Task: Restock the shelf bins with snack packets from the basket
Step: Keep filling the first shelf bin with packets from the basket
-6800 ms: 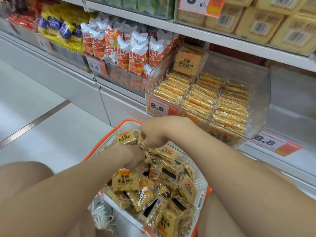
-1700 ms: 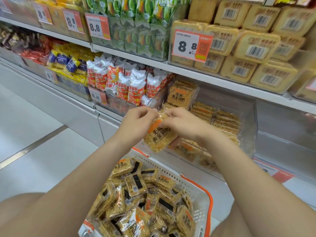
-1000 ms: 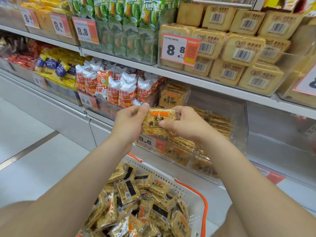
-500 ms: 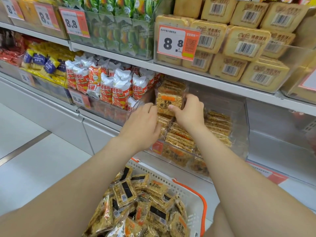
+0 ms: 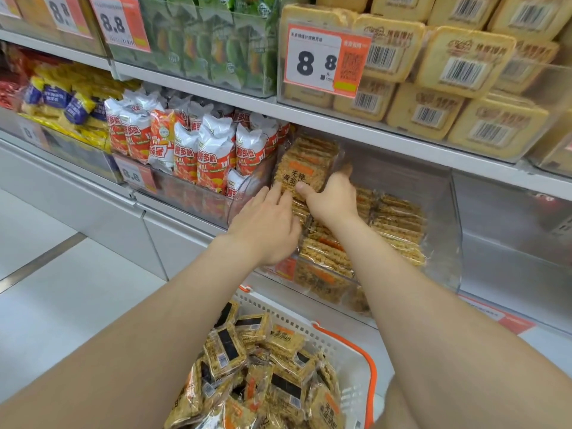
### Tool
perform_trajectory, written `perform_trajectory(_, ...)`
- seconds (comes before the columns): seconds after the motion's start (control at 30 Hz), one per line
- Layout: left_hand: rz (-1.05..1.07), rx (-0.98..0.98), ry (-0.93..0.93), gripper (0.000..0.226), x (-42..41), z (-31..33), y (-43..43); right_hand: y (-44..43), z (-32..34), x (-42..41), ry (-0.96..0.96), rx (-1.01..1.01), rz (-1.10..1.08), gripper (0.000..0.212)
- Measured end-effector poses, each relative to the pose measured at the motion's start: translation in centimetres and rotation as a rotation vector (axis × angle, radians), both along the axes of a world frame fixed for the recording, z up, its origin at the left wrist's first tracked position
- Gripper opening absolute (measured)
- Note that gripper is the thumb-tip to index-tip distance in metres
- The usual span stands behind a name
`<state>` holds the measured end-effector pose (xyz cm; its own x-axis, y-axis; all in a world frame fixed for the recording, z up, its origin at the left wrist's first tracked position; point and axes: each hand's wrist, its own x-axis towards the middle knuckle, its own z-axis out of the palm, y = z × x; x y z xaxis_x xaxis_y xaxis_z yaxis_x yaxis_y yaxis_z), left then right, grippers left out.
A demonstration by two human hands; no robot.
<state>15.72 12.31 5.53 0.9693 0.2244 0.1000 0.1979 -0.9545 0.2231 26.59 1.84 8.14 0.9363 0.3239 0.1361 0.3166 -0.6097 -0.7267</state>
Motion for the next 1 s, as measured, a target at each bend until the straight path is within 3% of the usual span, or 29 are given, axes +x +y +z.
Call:
perform_trajectory(0.27,0.003,-0.003,0.036,0.062,-0.1,0.2,0.3,0.9,-0.2,1.2,0.136,0.041,0.166,0.035)
perform_trajectory(0.37,-0.009,-0.017,0.042,0.061,-0.2,0.1,0.4,0.0,-0.2,1.5,0.073,-0.003,0.165,0.03)
perform_trajectory(0.53,-0.015,-0.048,-0.018,0.048,-1.2,0.9,0.2,-0.8,-0.7,0.4,-0.159,-0.209,-0.105,0.06)
perform_trajectory(0.67,-0.014,-0.017,-0.151,0.04,-3.3,1.7,-0.3,-1.1,0.6,-2.0,-0.167,-0.289,-0.222,0.085)
perform_trajectory(0.73,0.016,0.016,-0.201,0.035,-4.7,1.9,-0.7,-1.5,1.7,-3.7,-0.205,-0.185,-0.198,0.066)
perform_trajectory(0.83,0.059,0.013,-0.256,0.023,-7.0,2.0,-1.4,-2.8,3.1,-7.1,-0.253,0.02,0.051,0.025)
perform_trajectory(1.0,-0.035,0.099,-0.157,0.02,-10.9,1.7,-2.1,-4.2,4.2,-12.9,-0.27,-0.064,0.297,0.027)
